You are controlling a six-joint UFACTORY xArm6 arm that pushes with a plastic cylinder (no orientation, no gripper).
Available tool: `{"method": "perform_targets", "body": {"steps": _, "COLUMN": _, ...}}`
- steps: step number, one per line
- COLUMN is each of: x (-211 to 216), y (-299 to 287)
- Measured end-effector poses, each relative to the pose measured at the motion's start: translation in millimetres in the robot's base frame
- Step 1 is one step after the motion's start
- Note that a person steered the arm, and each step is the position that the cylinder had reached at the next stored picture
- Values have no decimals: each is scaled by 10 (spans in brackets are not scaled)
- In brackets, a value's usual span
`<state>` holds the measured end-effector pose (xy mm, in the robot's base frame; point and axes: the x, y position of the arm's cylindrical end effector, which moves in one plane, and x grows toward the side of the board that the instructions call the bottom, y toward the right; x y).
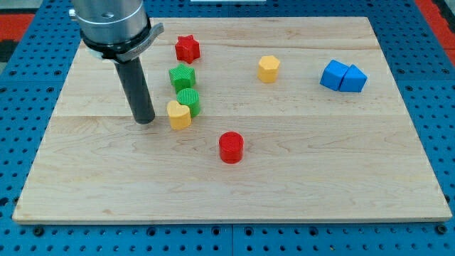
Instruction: Point your arm in between the heart and the red circle
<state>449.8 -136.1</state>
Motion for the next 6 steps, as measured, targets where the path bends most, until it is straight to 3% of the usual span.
{"method": "perform_targets", "body": {"steps": 2, "x": 385, "y": -125}}
{"method": "perform_targets", "body": {"steps": 4, "x": 378, "y": 984}}
{"method": "perform_targets", "body": {"steps": 6, "x": 206, "y": 605}}
